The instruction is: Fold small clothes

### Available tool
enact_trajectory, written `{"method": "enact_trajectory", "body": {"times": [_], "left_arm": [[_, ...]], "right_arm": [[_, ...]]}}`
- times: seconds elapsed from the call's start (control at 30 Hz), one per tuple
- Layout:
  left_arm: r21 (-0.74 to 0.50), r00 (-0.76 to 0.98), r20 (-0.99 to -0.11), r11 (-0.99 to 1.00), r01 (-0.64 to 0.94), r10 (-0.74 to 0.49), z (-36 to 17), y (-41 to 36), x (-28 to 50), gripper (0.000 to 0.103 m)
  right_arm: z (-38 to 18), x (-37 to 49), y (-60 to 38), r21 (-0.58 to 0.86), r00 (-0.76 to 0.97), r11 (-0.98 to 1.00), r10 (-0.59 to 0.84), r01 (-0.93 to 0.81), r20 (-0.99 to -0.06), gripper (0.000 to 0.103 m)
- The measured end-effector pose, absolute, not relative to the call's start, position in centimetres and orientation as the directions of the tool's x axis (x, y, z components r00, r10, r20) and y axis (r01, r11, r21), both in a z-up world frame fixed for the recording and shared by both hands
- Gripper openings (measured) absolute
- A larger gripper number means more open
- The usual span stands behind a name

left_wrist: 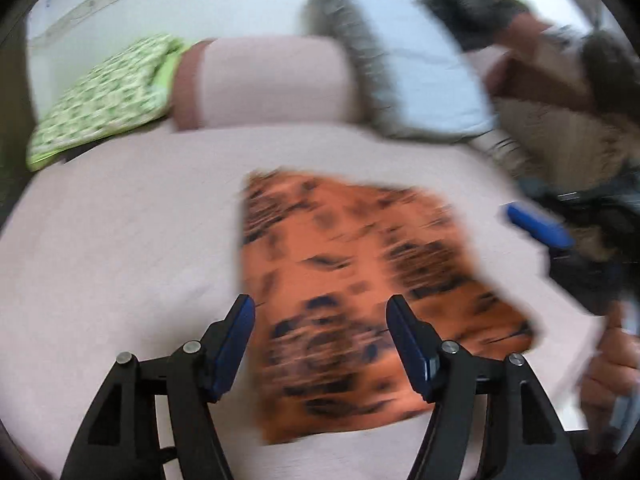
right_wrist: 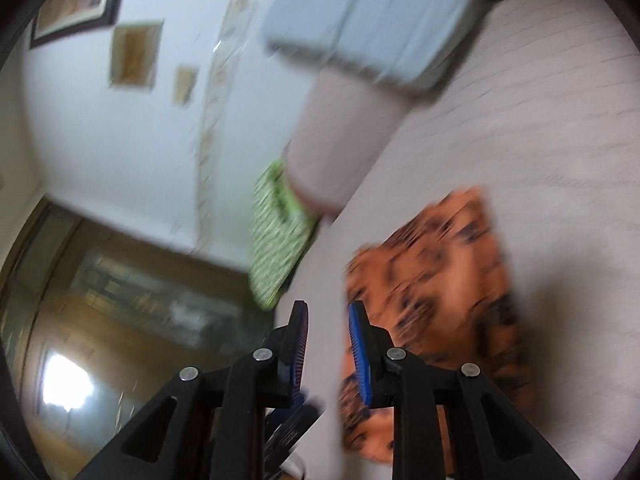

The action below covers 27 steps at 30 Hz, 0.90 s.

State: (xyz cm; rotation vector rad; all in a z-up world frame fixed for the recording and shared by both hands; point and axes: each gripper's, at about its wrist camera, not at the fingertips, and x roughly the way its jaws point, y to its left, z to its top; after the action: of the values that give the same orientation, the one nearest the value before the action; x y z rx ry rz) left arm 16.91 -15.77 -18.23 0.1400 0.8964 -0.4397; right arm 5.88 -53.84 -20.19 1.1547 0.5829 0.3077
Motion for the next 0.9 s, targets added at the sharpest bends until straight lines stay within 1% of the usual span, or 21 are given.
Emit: {"method": "enact_trajectory", "body": {"times": [0.07,0.1,0.13,0.17,0.2,0.23,0.27,0.37,0.47,0.53,0.63,0.7,0.73,0.77,0.8,0.87,0.9], "left_arm": [[-0.034,0.531,-0.807,0.918,0.394,-0.258,-19.9,-15.1,17.4,0.069],[-0.011,0.516,-0.825,0.920,0.391,-0.229,-20.9,-15.3,17.3,0.069],[0.012,0.491,-0.848,0.918,0.395,-0.200,-21.9,-15.5,17.4,0.071],[0.026,0.453,-0.874,0.915,0.404,-0.175,-22.9,-15.7,17.4,0.073],[0.013,0.413,-0.894,0.913,0.409,-0.172,-23.8,-15.7,17.5,0.074],[-0.010,0.398,-0.899,0.916,0.402,-0.184,-24.1,-15.6,17.5,0.074],[-0.022,0.403,-0.894,0.917,0.398,-0.196,-23.7,-15.5,17.4,0.074],[-0.036,0.413,-0.882,0.907,0.419,-0.226,-22.5,-15.2,17.9,0.073],[-0.073,0.462,-0.844,0.911,0.406,-0.273,-20.4,-15.1,19.4,0.074],[-0.077,0.483,-0.832,0.919,0.387,-0.273,-19.8,-15.2,21.0,0.074],[-0.094,0.494,-0.825,0.930,0.356,-0.273,-20.3,-15.8,24.2,0.074],[-0.100,0.467,-0.843,0.932,0.348,-0.265,-21.7,-16.8,26.4,0.074],[-0.110,0.445,-0.854,0.930,0.350,-0.268,-22.4,-16.8,27.1,0.074],[-0.126,0.423,-0.863,0.929,0.347,-0.276,-23.3,-17.0,27.5,0.076],[-0.156,0.402,-0.868,0.928,0.337,-0.291,-24.2,-16.8,28.0,0.079],[-0.212,0.394,-0.856,0.922,0.324,-0.336,-24.8,-16.2,28.2,0.085],[-0.229,0.389,-0.852,0.918,0.324,-0.350,-25.1,-15.8,28.2,0.087]], "right_arm": [[-21.0,6.8,-52.4,0.908,0.772,0.409,0.546,0.095,-0.327,0.024],[-21.8,7.2,-51.9,0.891,0.748,0.431,0.543,0.143,-0.382,0.024],[-23.6,7.9,-51.5,0.846,0.691,0.470,0.525,0.251,-0.496,0.024],[-25.1,8.3,-51.3,0.795,0.632,0.500,0.504,0.342,-0.589,0.022],[-26.7,8.6,-51.3,0.739,0.570,0.520,0.480,0.428,-0.667,0.021],[-27.9,8.6,-51.4,0.735,0.559,0.496,0.481,0.462,-0.676,0.020],[-27.9,8.4,-51.6,0.757,0.584,0.466,0.485,0.457,-0.651,0.022],[-25.9,8.6,-51.5,0.750,0.612,0.518,0.453,0.411,-0.648,0.022],[-24.7,9.2,-51.7,0.772,0.673,0.510,0.421,0.379,-0.609,0.022],[-23.9,10.2,-51.9,0.786,0.709,0.508,0.404,0.351,-0.578,0.023],[-23.0,11.6,-52.6,0.778,0.745,0.528,0.355,0.340,-0.566,0.024],[-23.0,12.9,-53.3,0.784,0.759,0.515,0.338,0.345,-0.557,0.024],[-23.6,14.0,-53.7,0.791,0.758,0.500,0.342,0.353,-0.555,0.029],[-24.4,14.9,-53.9,0.782,0.744,0.499,0.341,0.374,-0.574,0.044],[-25.5,15.7,-54.0,0.759,0.719,0.506,0.333,0.410,-0.610,0.050],[-27.4,17.0,-54.1,0.734,0.677,0.492,0.334,0.469,-0.656,0.051],[-27.5,17.4,-54.1,0.733,0.682,0.492,0.325,0.470,-0.655,0.051]]}}
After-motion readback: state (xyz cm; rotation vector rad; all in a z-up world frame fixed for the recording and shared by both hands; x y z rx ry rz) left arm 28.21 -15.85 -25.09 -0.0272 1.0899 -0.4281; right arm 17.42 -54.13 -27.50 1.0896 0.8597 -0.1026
